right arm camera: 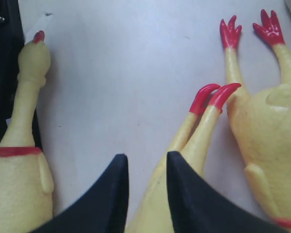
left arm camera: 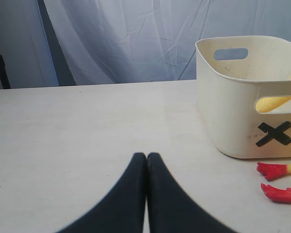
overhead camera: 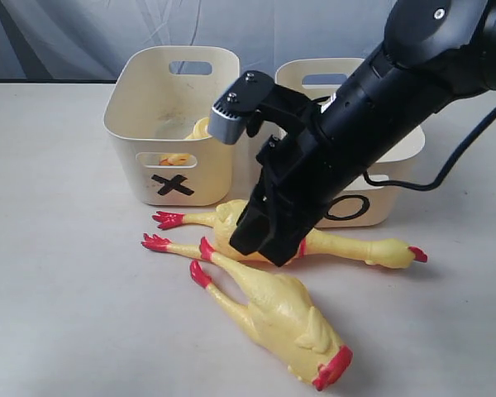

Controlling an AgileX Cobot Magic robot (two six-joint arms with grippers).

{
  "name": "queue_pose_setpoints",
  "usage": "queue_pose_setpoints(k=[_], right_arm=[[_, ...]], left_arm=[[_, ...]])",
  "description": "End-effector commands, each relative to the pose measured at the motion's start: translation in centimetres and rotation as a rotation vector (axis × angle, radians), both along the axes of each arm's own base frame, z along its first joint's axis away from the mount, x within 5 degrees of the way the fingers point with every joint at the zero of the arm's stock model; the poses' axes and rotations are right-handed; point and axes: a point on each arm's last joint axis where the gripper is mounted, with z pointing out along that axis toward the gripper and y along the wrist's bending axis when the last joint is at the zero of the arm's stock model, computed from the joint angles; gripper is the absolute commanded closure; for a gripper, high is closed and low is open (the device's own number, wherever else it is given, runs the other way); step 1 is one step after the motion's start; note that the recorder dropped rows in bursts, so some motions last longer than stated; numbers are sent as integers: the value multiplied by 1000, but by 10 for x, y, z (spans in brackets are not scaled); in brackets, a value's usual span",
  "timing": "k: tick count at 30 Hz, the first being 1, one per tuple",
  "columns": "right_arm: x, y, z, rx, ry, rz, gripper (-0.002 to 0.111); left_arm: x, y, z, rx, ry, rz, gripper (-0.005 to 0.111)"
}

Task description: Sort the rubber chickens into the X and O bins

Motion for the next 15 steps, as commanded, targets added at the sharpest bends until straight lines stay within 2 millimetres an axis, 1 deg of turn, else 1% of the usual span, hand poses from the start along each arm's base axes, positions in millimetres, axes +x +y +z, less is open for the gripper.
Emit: queue_pose_setpoints(k=[1,4,5,6,9,11,15], right_arm=[[-3,-2,1,-5,9,21,75],[-6,-2,1,-8,36,33,54],[-5,-2,0,-8,42,26,48],[-6,-2,1,-7,46,22,47],[-5,-1,-1,-9,50,20,48],[-4,0,-5,-18,70,14,48],[1,2,-19,-55,99,13,48]], left_arm=[[0,0,1,-12,-10,-4,107],[0,0,1,-12,-10,-4,107],[0,0,1,-12,-10,-4,107],[0,0,1,-12,-10,-4,107],[0,0,1,-12,-10,-4,107],[0,0,1,-12,-10,-4,107],[0,0,1,-12,-10,-4,107]])
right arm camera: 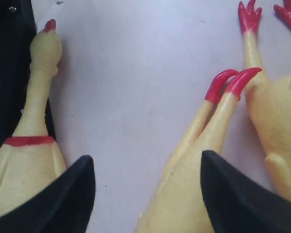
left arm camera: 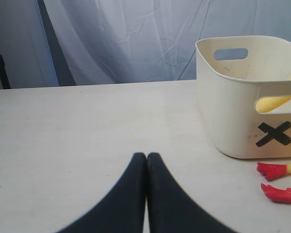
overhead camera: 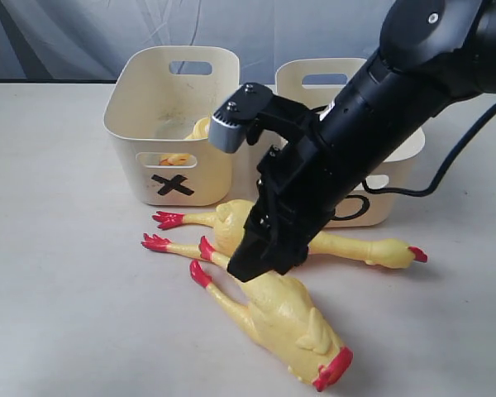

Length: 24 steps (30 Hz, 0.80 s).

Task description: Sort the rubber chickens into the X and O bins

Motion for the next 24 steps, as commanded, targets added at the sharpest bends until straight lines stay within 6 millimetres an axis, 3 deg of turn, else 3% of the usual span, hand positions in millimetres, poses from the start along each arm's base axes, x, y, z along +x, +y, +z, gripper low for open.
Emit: queue_pose_setpoints(k=[1,10,24], right_arm=[[4,2,-18,-39,48,1,48],[18,1,-60,-202,76,-8,48],[24,6,-105,-275,197,-25,48]], left_arm=[[0,0,1,-12,-10,-4,107],[0,0,1,-12,-10,-4,107],[0,0,1,-12,-10,-4,107]])
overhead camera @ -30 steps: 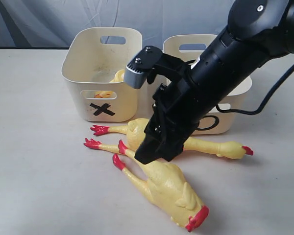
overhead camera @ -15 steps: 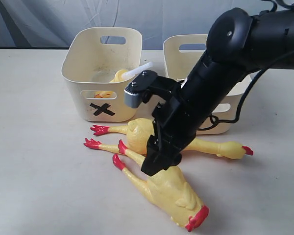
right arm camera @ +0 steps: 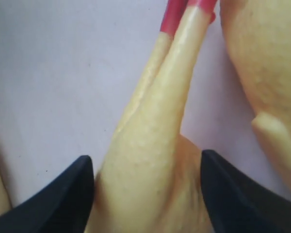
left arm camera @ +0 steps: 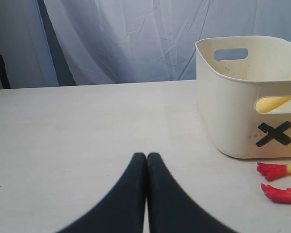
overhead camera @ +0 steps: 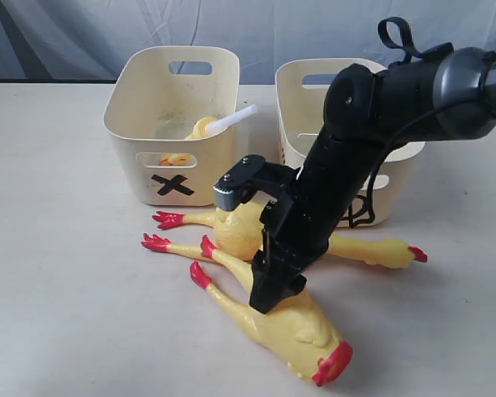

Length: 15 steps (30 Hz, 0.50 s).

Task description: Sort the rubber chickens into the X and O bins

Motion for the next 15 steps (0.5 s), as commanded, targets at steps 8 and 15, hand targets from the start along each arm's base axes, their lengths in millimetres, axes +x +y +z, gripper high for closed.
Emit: queue_pose_setpoints(k=[8,15], right_arm=[[0,1,-27,-47,86,-15,68],[-8,8,-19,21,210,-51,73]], left_arm=[[0,0,1,-12,-10,-4,107],[0,0,1,-12,-10,-4,107]])
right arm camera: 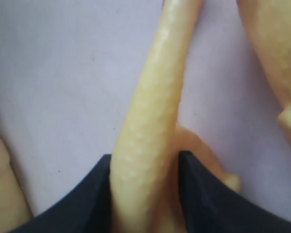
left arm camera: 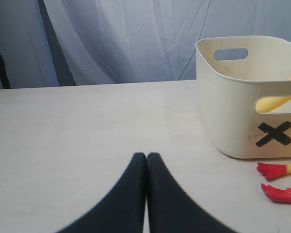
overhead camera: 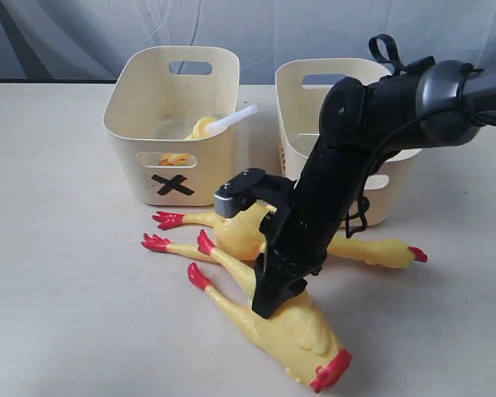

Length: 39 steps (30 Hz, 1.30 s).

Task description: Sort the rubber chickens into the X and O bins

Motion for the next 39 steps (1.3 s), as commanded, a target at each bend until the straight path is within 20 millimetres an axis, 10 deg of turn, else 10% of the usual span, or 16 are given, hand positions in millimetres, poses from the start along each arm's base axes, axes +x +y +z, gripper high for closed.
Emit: queue_pose_setpoints(k=[1,13,26,39], right_arm=[[-9,7,2,59,129,-34,73],[-11,25,98,549,-96,-37,73],[61,35,199,876,-669,-569,73],[135,59,172,754,-880,-742,76]], left_arm=[[0,0,1,-12,-10,-4,107],[0,0,1,-12,-10,-4,107],[0,0,1,-12,-10,-4,107],[0,0,1,-12,-10,-4,107]])
